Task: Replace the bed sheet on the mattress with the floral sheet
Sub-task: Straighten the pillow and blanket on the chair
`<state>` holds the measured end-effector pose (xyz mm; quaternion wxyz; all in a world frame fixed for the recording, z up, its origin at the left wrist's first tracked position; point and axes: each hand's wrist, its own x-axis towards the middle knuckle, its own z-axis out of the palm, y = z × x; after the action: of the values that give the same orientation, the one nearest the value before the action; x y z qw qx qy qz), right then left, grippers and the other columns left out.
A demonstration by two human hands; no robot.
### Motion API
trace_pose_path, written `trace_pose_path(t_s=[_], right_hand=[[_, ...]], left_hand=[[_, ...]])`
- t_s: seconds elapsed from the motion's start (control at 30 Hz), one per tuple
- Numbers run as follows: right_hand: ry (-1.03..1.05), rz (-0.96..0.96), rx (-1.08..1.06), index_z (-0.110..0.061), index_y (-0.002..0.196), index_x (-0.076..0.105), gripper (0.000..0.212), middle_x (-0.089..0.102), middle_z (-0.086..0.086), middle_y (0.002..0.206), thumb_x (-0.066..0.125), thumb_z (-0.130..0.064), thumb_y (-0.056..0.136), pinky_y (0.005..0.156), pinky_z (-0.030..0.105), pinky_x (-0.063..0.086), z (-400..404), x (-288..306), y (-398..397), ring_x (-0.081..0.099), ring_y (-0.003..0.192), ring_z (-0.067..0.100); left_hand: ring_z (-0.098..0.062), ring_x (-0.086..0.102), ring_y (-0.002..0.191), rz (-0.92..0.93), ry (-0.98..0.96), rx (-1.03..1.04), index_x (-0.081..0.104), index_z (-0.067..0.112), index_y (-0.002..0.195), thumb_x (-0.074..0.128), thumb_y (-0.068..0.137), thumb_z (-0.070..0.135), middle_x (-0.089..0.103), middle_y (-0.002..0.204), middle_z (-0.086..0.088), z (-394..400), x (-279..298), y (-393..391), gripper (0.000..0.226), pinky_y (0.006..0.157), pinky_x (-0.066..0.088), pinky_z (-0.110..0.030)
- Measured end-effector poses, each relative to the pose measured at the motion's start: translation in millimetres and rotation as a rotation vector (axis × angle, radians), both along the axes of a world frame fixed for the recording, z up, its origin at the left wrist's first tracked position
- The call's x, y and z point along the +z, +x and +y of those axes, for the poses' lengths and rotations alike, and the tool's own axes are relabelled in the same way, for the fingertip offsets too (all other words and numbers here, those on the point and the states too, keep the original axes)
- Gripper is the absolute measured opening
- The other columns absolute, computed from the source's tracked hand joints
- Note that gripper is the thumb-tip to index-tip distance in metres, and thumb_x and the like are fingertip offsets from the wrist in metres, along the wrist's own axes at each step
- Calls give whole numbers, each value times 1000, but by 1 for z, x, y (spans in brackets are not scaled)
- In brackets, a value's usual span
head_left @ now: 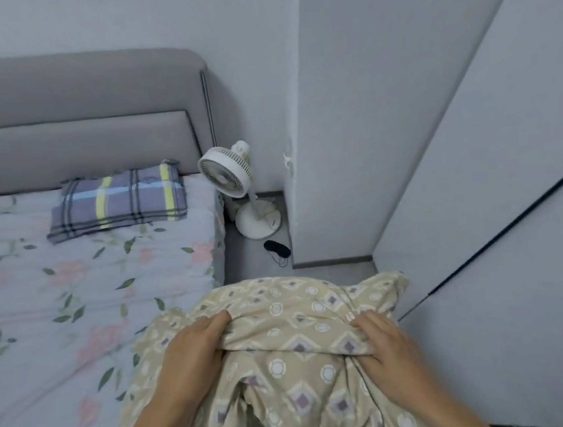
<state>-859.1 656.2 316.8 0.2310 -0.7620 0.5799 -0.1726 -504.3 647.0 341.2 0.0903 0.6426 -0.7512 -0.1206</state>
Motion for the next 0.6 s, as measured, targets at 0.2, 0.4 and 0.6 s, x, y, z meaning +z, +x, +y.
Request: trace_pose_path(t_s=[0.2, 0.4, 0.6], right_hand=[[7, -9, 253, -30, 110, 53, 24, 47, -17, 105, 59, -30, 86, 77, 30, 45, -173, -11, 71, 51, 100, 8], [-34, 9, 544, -27, 115, 54, 37, 49, -11, 109, 51, -27, 79, 84, 36, 49, -318, 6, 185, 53, 105, 15], [-73, 15, 754, -28, 110, 54, 37, 46, -12, 105, 59, -18, 75, 75, 37, 47, -414, 5, 323, 52, 100, 17]], left_hand=[[-25, 60, 72, -43, 54, 236, 50, 29, 99, 48, 76, 25, 61, 83, 3, -86, -2, 62, 24, 55, 49, -38], [-21, 56, 71, -2, 67, 547, 41, 34, 95, 46, 76, 24, 57, 81, 9, -124, 18, 133, 22, 57, 48, -37], [-16, 53, 72, 54, 1, 747, 41, 40, 95, 44, 81, 26, 55, 83, 15, -156, 9, 221, 21, 57, 41, -32]])
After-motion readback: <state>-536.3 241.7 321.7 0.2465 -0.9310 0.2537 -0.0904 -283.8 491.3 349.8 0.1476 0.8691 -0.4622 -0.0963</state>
